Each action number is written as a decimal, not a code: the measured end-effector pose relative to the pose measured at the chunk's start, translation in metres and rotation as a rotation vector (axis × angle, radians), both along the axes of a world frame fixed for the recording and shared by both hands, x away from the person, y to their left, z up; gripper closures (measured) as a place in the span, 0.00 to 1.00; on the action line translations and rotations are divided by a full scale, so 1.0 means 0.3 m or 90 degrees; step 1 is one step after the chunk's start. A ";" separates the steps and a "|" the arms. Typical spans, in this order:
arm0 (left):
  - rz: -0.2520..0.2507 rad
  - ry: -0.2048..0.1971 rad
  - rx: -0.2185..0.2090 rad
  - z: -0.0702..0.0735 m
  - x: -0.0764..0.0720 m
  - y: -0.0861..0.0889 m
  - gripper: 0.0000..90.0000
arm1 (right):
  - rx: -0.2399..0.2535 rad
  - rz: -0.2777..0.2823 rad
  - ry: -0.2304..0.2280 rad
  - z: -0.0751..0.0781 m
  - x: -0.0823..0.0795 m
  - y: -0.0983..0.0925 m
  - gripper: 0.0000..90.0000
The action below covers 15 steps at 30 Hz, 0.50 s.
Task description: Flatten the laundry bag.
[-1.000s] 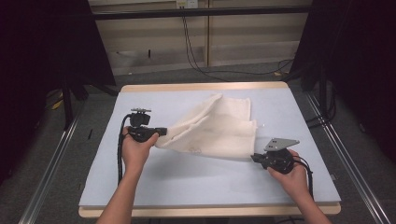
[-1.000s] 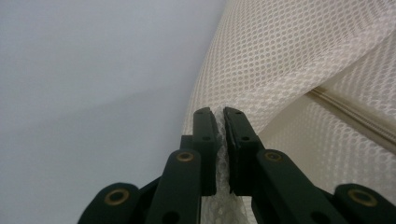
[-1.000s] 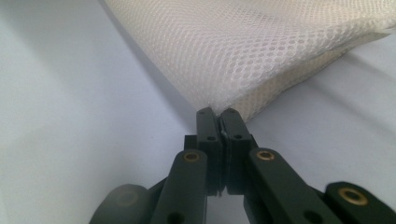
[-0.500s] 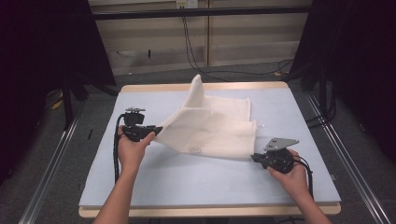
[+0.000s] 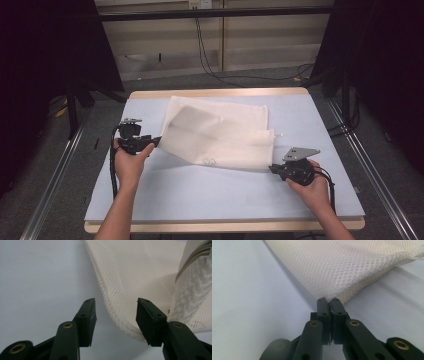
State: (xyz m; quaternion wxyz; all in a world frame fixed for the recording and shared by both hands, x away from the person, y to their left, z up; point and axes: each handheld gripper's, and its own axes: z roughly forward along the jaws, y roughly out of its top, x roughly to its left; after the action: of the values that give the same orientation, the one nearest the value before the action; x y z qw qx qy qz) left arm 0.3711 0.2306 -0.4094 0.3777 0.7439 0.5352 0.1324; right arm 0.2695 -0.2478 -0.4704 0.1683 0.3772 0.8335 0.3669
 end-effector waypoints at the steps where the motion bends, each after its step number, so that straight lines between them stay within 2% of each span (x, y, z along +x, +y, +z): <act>1: 0.002 0.000 -0.002 -0.001 -0.003 0.007 0.55 | -0.001 -0.002 0.000 0.000 0.000 0.000 0.97; 6: 0.011 0.000 0.000 -0.004 -0.014 0.035 0.54 | 0.003 -0.004 0.002 0.000 0.000 0.000 0.97; 7: 0.016 -0.003 0.009 -0.007 -0.015 0.043 0.51 | 0.004 -0.005 0.002 0.001 0.000 0.000 0.97; 9: 0.024 0.002 0.002 -0.014 -0.019 0.053 0.51 | 0.003 -0.005 0.002 0.001 -0.001 0.000 0.97; 11: 0.021 0.002 0.011 -0.017 -0.022 0.060 0.50 | 0.000 -0.004 0.000 0.001 -0.001 0.000 0.97; 12: 0.029 0.000 0.003 -0.021 -0.024 0.060 0.50 | 0.000 -0.005 -0.001 0.001 -0.001 0.000 0.97; 13: 0.020 0.004 0.005 -0.020 -0.024 0.066 0.50 | 0.001 -0.004 -0.001 0.001 -0.001 0.001 0.97; 15: 0.030 0.003 0.002 -0.022 -0.025 0.069 0.50 | 0.001 -0.008 0.000 0.002 -0.002 0.000 0.97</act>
State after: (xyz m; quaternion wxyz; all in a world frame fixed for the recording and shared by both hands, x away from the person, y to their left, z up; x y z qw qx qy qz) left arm 0.3635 0.2513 -0.4159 0.3719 0.7322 0.5530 0.1404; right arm 0.2690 -0.2477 -0.4698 0.1700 0.3823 0.8312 0.3662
